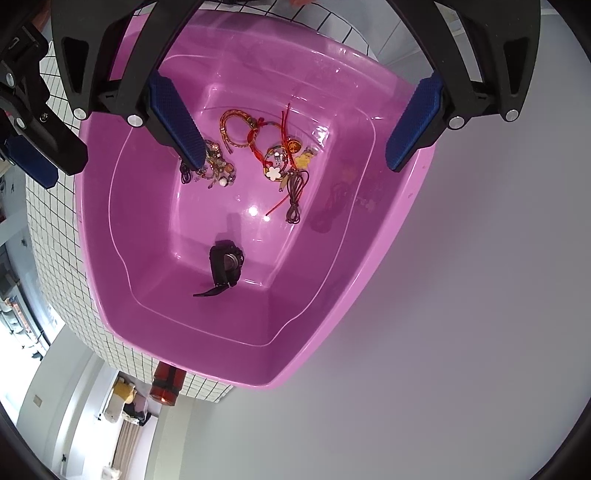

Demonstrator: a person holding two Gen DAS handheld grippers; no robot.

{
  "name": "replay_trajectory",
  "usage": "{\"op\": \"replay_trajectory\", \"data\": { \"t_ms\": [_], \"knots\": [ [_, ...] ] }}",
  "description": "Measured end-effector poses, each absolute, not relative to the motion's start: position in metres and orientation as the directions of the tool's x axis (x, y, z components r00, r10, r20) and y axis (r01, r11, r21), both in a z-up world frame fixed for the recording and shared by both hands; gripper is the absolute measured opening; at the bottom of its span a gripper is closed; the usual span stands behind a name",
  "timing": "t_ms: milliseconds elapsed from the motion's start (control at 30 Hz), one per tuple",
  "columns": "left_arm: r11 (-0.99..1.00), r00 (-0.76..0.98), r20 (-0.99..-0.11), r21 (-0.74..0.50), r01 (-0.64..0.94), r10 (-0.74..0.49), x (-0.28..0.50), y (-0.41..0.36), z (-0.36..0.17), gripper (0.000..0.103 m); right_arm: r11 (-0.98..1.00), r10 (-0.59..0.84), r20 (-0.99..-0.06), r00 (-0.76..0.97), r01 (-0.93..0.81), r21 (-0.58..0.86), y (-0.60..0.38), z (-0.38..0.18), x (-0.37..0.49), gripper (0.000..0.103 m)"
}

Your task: Organize jewelry

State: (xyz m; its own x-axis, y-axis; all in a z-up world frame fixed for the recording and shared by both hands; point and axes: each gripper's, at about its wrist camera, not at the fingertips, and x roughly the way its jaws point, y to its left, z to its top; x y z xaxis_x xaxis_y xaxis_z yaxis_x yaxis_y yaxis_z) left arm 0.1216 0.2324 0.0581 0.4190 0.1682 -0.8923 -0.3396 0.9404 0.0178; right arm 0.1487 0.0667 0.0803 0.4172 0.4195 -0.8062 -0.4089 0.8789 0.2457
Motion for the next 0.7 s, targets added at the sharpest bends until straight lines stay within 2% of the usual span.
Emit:
{"op": "replay_trajectory", "data": {
  "t_ms": [700],
  "knots": [
    [0.945,0.417,-0.894,0.022,-0.326,0.165,0.1178,0.2300,0.0597,0.096,0.880,0.406,-0.817,0.410,-0.417,0.228,0.0685,0.0817,0.1447,0.065]
  ]
}}
